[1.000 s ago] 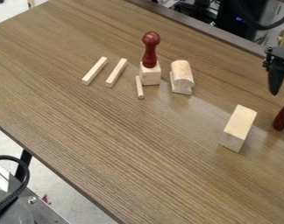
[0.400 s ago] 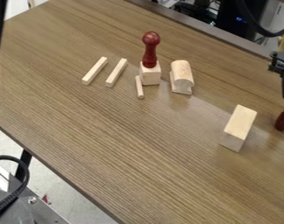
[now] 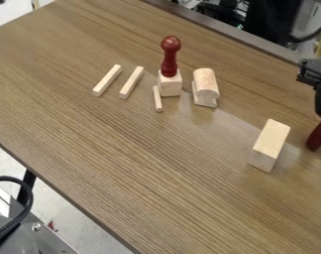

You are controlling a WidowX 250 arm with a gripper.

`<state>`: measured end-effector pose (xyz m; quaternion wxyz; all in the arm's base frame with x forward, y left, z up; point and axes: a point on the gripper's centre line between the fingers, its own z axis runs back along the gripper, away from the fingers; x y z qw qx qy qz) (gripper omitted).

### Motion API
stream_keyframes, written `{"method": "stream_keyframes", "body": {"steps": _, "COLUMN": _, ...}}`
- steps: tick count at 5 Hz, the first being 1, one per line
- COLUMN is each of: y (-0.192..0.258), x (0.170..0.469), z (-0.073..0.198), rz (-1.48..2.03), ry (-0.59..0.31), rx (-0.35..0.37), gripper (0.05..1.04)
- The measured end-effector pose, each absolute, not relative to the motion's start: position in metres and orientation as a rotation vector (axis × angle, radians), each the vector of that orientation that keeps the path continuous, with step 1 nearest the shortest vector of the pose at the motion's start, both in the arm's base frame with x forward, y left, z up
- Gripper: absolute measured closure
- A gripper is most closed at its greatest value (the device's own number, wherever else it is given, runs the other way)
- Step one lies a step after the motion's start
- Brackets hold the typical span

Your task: Put the red cheese to the top of block

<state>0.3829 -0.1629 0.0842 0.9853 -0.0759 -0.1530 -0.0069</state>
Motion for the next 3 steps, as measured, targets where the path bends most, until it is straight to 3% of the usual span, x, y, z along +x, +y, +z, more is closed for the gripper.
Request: {"method": "stream_keyframes", "body": {"steps": 3, "y": -0.140, "x": 0.352, "z": 0.132, "rz": 0.042, "ry": -0.419, "rx": -0.143, "gripper": 0.788}}
